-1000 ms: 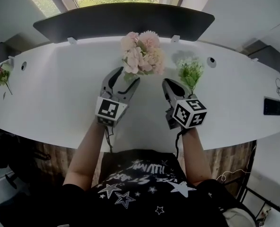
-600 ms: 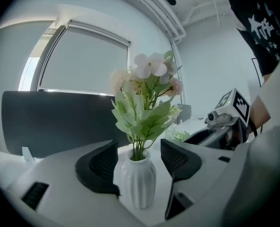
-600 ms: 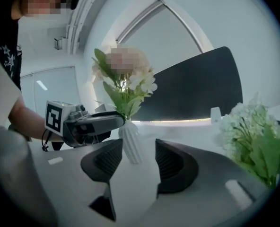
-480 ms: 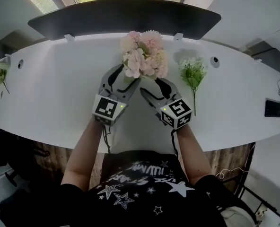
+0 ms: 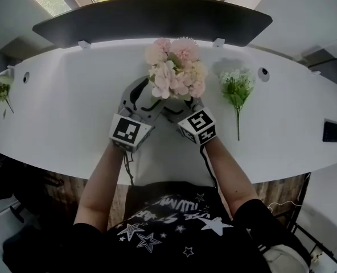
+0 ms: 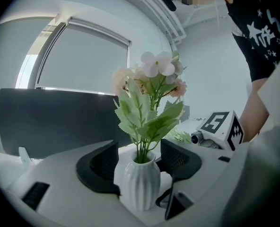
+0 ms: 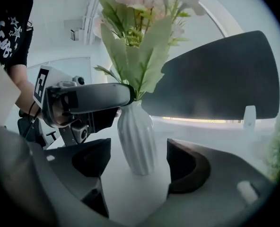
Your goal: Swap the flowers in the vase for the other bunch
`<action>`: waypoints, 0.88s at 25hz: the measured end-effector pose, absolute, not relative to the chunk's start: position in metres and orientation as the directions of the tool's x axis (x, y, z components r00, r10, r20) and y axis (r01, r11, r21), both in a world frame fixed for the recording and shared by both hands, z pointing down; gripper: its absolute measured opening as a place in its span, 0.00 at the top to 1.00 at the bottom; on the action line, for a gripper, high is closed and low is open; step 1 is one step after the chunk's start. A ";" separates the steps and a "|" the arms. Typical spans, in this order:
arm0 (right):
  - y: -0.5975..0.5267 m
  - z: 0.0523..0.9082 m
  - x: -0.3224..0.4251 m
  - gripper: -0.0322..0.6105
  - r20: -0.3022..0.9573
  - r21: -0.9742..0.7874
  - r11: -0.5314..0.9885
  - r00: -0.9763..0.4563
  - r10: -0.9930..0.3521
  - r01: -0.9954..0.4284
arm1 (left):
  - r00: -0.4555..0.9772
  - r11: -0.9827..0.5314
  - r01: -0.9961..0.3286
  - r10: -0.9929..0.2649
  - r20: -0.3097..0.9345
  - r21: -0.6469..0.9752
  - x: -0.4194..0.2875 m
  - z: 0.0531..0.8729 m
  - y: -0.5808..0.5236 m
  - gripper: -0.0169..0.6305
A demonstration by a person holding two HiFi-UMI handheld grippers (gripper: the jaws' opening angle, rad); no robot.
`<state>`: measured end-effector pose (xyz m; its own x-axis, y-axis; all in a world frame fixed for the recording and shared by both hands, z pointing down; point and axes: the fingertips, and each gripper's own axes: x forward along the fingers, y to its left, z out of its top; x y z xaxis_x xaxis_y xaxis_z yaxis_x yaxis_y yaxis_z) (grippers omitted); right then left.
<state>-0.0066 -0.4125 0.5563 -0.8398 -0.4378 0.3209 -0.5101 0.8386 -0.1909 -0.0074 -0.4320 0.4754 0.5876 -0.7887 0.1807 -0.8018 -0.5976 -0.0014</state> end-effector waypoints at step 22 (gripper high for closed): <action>-0.425 0.560 -0.023 0.50 0.315 -0.175 0.837 -0.835 -0.452 -0.519 | 0.595 -0.604 -0.797 -0.780 0.192 0.015 0.001 0.484 -0.445 0.64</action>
